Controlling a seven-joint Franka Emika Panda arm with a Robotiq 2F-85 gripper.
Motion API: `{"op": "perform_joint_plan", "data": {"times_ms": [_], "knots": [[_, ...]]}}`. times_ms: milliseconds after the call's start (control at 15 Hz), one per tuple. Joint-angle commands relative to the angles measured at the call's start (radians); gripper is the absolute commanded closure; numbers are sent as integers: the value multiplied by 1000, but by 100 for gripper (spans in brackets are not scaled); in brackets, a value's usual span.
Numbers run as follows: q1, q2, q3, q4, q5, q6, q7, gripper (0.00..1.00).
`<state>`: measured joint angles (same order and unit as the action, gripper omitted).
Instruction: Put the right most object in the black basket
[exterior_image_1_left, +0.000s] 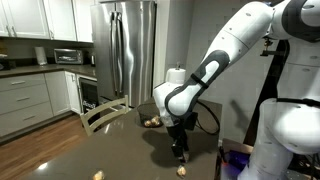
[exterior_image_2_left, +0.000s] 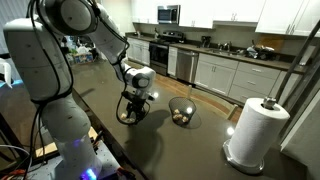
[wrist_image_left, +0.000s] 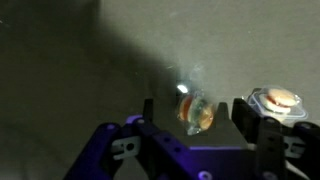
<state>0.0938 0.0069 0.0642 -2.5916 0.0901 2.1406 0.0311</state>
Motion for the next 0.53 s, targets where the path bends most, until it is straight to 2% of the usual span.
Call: {"op": "perform_joint_plan", "data": {"times_ms": [0, 400, 467], "knots": [[-9, 35, 2, 39, -23, -40, 29, 48], [-7, 54, 2, 61, -20, -72, 43, 87], [-5, 50, 3, 65, -24, -85, 57, 89]]}}
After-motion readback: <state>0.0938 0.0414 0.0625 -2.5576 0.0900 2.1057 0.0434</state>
